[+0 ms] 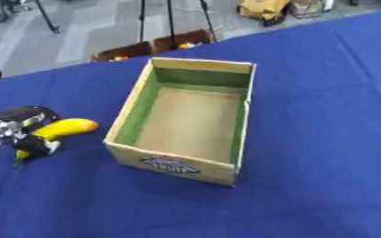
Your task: Pick up objects on the table and place them in the box.
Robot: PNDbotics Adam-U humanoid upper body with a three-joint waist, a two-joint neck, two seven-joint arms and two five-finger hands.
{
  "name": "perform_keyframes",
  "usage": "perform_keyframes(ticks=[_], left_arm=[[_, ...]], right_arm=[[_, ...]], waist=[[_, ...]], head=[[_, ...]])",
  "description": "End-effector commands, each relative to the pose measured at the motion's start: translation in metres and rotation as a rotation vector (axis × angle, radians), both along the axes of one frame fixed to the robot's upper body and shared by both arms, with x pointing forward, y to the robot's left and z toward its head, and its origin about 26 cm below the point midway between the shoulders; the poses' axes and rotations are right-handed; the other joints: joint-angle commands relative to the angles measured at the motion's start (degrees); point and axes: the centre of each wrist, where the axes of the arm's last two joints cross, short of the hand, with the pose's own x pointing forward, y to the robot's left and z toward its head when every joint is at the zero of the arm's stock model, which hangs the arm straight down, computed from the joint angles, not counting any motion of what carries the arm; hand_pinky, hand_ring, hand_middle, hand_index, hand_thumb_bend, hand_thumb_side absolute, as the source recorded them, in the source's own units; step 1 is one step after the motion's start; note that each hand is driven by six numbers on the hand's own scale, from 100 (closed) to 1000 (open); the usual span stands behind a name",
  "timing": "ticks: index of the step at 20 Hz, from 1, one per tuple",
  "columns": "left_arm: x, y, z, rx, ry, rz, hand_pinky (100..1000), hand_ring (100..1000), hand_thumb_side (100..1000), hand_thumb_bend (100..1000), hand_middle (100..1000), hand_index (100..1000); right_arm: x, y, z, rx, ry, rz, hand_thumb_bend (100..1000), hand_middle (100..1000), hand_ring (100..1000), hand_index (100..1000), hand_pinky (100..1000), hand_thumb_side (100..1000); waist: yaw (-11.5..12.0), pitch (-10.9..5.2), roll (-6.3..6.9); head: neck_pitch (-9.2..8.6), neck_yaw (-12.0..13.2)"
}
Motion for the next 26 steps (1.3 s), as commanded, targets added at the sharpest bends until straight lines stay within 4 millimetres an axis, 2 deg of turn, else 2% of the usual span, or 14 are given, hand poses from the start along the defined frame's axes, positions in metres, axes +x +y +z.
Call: perform_keyframes(ticks=[1, 9, 26], left_arm=[[0.0, 0.005, 0.005, 0.019, -0.038, 0.016, 396, 611, 370, 100, 709, 775], [-0.001, 0.007, 0.01, 0.025, -0.091, 0.031, 331, 570, 382, 100, 680, 756], [-0.011, 0.0, 0.055, 0.03, -0.184, 0.004, 270, 535, 394, 100, 668, 743]], right_arm=[[-0.005, 0.0, 0.011, -0.006, -0.037, -0.002, 100, 810, 843, 913, 716, 1000], [-0.005, -0.001, 0.009, 0.002, -0.032, -0.01, 100, 810, 843, 913, 717, 1000], [-0.004, -0.002, 0.002, 0.022, -0.015, -0.017, 100, 814, 844, 914, 717, 1000]], waist=[[-0.1, -1.09, -0.42], [0.2, -1.69, -0.72], [2.0, -4.65, -1.79]], head=[[-0.41, 0.1], [0.02, -0.2], [1.98, -1.5]])
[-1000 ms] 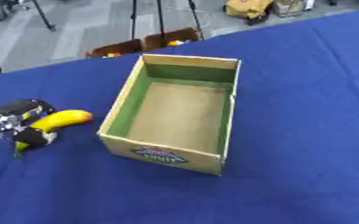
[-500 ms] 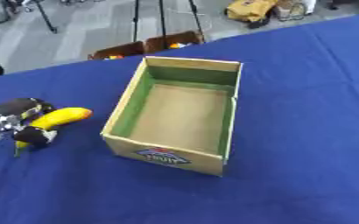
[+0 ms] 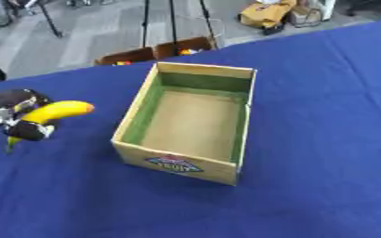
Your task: Pick up objects on the table and place them in the box.
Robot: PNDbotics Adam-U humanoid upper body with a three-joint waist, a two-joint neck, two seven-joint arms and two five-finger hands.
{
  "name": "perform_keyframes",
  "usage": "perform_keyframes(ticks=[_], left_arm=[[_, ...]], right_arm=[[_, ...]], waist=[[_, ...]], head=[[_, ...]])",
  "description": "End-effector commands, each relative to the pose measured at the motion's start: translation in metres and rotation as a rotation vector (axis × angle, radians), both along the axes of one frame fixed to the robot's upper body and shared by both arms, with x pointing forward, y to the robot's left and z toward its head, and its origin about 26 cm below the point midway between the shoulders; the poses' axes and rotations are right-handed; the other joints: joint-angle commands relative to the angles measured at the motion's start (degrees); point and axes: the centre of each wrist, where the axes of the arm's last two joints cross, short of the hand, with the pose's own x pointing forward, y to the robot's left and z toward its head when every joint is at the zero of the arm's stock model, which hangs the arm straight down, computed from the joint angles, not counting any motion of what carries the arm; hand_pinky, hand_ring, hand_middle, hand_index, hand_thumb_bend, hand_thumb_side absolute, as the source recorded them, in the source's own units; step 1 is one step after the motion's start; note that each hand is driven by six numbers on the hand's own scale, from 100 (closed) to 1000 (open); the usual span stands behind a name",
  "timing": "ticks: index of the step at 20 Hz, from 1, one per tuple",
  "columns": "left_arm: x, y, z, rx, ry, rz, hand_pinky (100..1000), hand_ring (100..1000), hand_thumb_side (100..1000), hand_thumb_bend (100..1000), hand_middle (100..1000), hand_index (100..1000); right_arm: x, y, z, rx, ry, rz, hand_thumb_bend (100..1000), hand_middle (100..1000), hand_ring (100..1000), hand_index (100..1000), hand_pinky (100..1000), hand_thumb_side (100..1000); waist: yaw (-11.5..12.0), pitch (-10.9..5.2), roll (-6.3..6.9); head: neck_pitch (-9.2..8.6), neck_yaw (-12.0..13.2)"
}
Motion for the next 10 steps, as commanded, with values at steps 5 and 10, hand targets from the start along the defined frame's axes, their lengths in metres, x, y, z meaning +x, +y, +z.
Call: perform_keyframes(ticks=[5, 10], left_arm=[[-0.01, -0.007, 0.056, -0.016, -0.134, -0.046, 245, 518, 400, 100, 660, 739], [-0.018, -0.037, 0.089, -0.039, -0.196, -0.136, 221, 498, 412, 100, 653, 739]], right_arm=[[-0.004, -0.001, 0.006, -0.006, -0.028, -0.005, 100, 814, 843, 914, 717, 1000], [-0.004, 0.0, 0.006, -0.004, -0.023, 0.008, 100, 815, 844, 914, 717, 1000]], waist=[[0.5, -2.39, -0.64], [0.5, -3.15, -0.62]], head=[[0.69, -0.7], [0.99, -1.1]])
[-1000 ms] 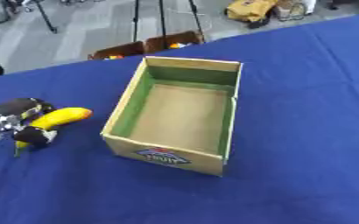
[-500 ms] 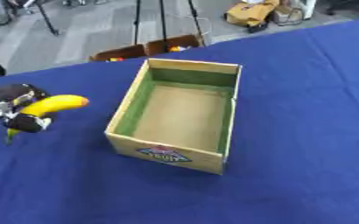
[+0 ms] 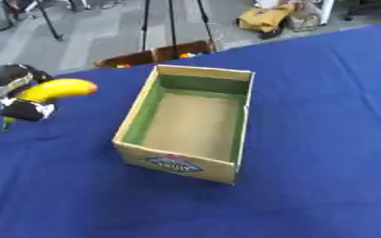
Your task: Pick up objects on the table and place them in the box.
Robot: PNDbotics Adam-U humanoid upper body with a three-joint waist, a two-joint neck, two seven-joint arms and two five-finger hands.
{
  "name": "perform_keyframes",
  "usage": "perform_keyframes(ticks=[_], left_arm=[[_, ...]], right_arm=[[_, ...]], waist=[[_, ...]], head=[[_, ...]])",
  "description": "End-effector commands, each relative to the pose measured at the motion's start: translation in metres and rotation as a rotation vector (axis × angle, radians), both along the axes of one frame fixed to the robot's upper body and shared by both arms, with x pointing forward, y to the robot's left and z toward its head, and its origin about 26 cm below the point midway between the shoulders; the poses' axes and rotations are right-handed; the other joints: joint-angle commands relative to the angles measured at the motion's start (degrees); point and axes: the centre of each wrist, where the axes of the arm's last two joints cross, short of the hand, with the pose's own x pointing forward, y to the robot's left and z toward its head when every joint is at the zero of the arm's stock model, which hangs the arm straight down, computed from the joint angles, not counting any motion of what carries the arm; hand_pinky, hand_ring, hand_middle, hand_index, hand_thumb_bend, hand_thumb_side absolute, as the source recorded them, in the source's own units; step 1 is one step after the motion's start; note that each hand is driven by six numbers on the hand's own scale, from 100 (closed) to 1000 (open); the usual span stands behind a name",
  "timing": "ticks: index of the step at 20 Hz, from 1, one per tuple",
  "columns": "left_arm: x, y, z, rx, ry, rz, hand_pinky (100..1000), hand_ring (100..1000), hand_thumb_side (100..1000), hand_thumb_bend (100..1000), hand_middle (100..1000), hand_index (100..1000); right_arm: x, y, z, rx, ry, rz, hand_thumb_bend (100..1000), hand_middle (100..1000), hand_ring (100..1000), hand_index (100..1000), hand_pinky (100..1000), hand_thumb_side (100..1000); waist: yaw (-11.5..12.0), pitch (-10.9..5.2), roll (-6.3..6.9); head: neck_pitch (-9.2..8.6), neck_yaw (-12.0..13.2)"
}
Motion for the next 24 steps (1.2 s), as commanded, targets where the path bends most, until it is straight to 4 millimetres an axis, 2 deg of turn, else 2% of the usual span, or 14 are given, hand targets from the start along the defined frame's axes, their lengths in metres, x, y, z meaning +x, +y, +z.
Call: perform_keyframes(ticks=[1, 7, 8, 10, 18, 24], left_arm=[[-0.01, -0.011, 0.033, 0.007, -0.07, -0.044, 219, 497, 413, 100, 652, 739], [-0.016, -0.054, 0.058, -0.017, -0.122, -0.155, 204, 490, 416, 100, 647, 740], [-0.016, -0.06, 0.06, -0.021, -0.129, -0.171, 201, 489, 442, 100, 646, 740], [-0.017, -0.073, 0.062, -0.029, -0.139, -0.202, 196, 486, 414, 100, 643, 739], [-0.013, -0.12, 0.057, -0.069, -0.131, -0.305, 180, 476, 418, 100, 636, 739], [-0.006, -0.149, 0.043, -0.101, -0.106, -0.352, 172, 471, 419, 100, 631, 739]], right_arm=[[-0.004, 0.001, 0.008, -0.013, -0.027, 0.012, 100, 815, 844, 914, 717, 1000], [-0.003, 0.004, 0.009, -0.017, -0.024, 0.023, 100, 816, 844, 915, 718, 1000], [-0.003, 0.004, 0.009, -0.017, -0.025, 0.025, 100, 816, 844, 915, 718, 1000], [-0.003, 0.004, 0.01, -0.018, -0.026, 0.028, 100, 815, 844, 915, 718, 1000], [-0.003, 0.008, 0.015, -0.02, -0.041, 0.048, 100, 815, 844, 914, 718, 1000], [-0.003, 0.011, 0.017, -0.016, -0.052, 0.064, 100, 815, 844, 914, 718, 1000]], waist=[[0.1, -1.52, -0.44], [-0.7, -1.84, -0.08], [-1.0, -1.81, -0.01], [-1.4, -1.71, 0.13], [-3.4, -0.99, 0.83], [-4.7, -0.6, 1.17]], head=[[0.49, -0.3], [0.58, 0.3], [0.57, 0.4], [0.52, 0.7], [-0.56, 1.5], [-1.47, 2.0]])
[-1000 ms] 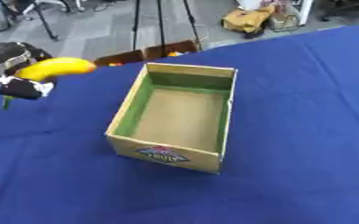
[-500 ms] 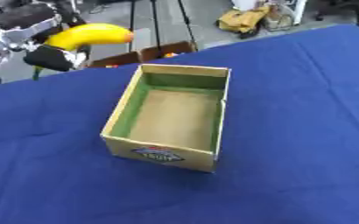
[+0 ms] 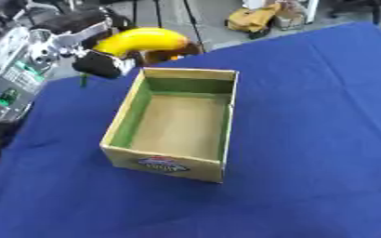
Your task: Pick up objects on the table and place them in the box.
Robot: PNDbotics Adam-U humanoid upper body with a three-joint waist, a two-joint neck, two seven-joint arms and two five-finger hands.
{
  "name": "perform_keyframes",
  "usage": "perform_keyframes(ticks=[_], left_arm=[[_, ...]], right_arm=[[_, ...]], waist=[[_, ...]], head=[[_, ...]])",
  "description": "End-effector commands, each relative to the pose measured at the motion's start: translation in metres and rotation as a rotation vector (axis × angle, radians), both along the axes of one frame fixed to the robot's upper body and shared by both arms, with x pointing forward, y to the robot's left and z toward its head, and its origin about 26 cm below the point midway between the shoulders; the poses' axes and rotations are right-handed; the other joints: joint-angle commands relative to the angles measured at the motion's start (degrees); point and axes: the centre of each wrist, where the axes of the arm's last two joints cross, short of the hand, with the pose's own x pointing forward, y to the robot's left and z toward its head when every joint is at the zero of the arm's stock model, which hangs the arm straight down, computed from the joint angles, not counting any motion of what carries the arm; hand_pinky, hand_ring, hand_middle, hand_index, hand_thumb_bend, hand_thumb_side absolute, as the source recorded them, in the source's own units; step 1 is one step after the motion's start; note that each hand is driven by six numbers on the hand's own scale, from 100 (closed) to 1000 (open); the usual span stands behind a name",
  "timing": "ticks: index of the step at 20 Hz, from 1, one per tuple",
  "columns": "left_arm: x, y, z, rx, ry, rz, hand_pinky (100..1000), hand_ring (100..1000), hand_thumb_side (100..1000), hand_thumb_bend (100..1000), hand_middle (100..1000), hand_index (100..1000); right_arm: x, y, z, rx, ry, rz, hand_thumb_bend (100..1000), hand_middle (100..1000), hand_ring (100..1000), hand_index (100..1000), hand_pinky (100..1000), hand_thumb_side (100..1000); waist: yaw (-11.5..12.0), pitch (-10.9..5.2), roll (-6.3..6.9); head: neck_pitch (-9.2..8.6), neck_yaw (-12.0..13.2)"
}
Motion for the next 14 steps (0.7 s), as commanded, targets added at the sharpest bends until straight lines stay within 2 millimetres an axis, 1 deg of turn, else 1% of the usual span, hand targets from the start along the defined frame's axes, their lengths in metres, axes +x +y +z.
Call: perform_keyframes(ticks=[1, 7, 14], left_arm=[[0.002, -0.011, 0.003, -0.015, -0.023, -0.01, 174, 473, 416, 100, 631, 739], [0.012, -0.031, -0.024, 0.006, -0.027, 0.03, 193, 489, 423, 100, 644, 754], [0.018, -0.045, -0.045, 0.064, -0.086, 0.093, 242, 533, 423, 100, 675, 772]], right_arm=[[-0.004, 0.003, 0.009, -0.01, -0.033, 0.018, 100, 815, 844, 914, 718, 1000], [-0.004, 0.005, 0.011, -0.006, -0.041, 0.031, 100, 814, 844, 914, 719, 1000], [-0.004, 0.006, 0.012, -0.003, -0.045, 0.041, 100, 814, 844, 914, 719, 1000]], waist=[[-0.3, -0.75, -0.55], [-1.1, -0.24, -0.45], [-1.5, 0.14, -0.44]], head=[[-0.91, 0.5], [-1.39, 0.9], [-1.8, 1.5]])
